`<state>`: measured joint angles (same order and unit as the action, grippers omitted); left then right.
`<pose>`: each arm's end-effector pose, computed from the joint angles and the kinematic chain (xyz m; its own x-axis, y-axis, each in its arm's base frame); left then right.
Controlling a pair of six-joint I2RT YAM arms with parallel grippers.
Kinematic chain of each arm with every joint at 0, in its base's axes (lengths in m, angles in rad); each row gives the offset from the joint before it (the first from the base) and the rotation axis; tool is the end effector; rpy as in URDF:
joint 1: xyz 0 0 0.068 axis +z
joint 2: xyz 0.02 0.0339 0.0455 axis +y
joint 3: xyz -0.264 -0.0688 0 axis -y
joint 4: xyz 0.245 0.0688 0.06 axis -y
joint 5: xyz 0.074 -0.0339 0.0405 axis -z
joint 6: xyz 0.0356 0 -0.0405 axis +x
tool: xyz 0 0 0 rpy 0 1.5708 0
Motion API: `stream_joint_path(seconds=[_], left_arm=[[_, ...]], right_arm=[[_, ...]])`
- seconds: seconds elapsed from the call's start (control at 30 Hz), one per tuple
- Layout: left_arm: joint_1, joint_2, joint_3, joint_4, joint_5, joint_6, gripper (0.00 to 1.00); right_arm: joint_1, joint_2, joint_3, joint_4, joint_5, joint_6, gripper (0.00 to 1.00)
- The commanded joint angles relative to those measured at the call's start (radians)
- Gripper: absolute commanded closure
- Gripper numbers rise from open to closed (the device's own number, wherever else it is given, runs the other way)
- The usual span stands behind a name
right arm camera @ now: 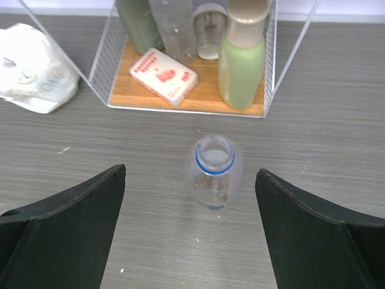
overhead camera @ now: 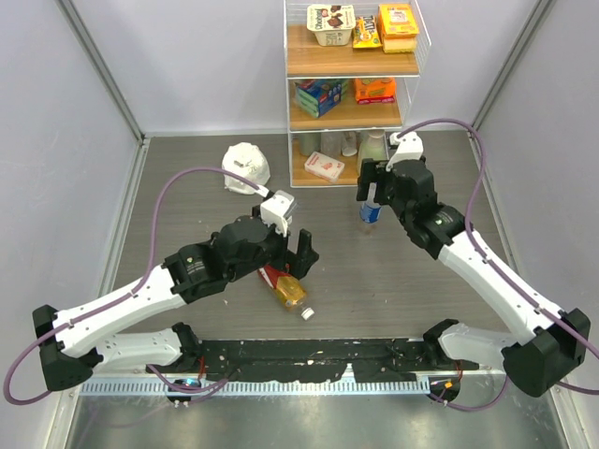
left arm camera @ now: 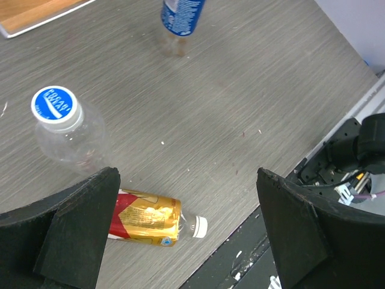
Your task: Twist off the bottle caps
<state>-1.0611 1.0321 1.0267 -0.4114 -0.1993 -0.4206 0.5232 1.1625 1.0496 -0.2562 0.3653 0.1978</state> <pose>0.1181 -0.1969 0.3547 -0.4936 0.0628 -0.8674 0.6198 0.7251 -0.3002 0.2363 0.1216 0.3491 -0.3414 0.0150 -0.9398 -0.1132 0.9919 0.0569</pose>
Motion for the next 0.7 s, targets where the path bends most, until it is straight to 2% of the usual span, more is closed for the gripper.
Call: stream_joint_path(seconds=[0.0, 0.1, 0.23, 0.37, 0.5, 0.67], left_arm=[[-0.004, -0.023, 0.064, -0.058, -0.13, -0.044, 0.0], [-0.004, -0.033, 0.073, -0.092, -0.201, -0.064, 0.0], [-0.004, -0.064, 0.065, -0.127, -0.301, -0.102, 0.0], [-0.004, -0.107, 0.047, -0.145, -0.371, -0.136, 0.0], [-0.004, -0.161, 0.021, -0.161, -0.434, -0.168, 0.0], [-0.004, -0.204, 0.012, -0.185, -0.456, -0.184, 0.0]], right_arm=[[0.003, -0.075, 0.096, -0.044, -0.115, 0.008, 0.08], [0.003, -0.104, 0.125, -0.058, -0.205, 0.014, 0.07], [0.004, -0.122, 0.153, -0.058, -0.43, 0.005, 0.08], [0.026, -0.112, 0.17, -0.054, -0.537, -0.006, 0.07], [0.078, -0.069, 0.167, -0.051, -0.601, -0.034, 0.07], [0.182, 0.005, 0.156, -0.026, -0.585, -0.037, 0.08]])
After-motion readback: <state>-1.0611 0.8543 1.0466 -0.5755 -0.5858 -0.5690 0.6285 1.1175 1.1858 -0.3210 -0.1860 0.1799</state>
